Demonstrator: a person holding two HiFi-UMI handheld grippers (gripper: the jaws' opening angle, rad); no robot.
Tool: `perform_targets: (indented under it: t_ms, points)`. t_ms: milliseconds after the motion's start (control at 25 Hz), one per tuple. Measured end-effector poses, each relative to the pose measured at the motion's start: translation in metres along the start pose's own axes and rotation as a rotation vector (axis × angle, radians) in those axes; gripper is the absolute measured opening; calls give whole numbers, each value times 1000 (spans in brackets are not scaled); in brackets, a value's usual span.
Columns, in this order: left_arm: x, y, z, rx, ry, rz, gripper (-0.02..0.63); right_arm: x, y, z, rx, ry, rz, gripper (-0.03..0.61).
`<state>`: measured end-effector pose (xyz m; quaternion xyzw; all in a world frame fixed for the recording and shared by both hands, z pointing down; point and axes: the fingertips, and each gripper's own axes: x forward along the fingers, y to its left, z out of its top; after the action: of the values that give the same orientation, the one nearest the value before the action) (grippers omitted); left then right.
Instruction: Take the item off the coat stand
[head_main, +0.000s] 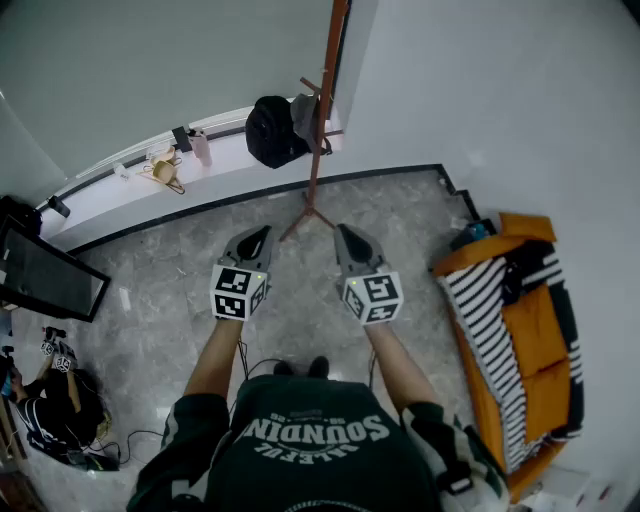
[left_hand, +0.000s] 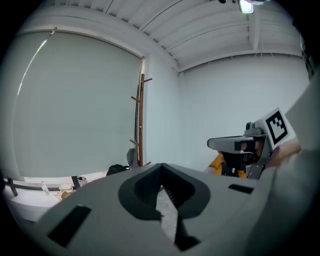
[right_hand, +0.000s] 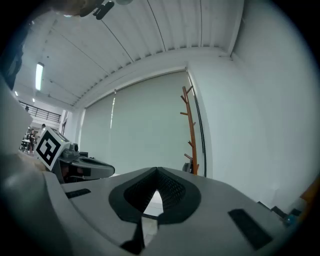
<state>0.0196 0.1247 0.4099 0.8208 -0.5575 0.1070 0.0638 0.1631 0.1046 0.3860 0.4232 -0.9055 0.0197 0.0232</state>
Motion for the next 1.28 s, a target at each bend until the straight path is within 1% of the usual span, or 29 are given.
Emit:
perform_targets:
  t_ms: [160, 360, 680, 1000, 1280]
  points:
    - [-3, 3, -6, 1, 9, 5, 2, -4, 9, -5, 9, -13, 19, -2]
    - [-2, 2, -9, -2, 11, -2, 2, -6, 6, -11, 4, 4, -7, -2]
    - [11, -4, -9, -10, 20, -7, 2, -7, -6, -12, 11, 12, -18, 0]
    - [22, -15, -11, -21, 36, 24, 2, -13, -25, -21, 27, 30, -9, -2]
    - [31, -30, -7, -25, 45, 52, 2, -20, -40, -21, 41, 35, 13, 0]
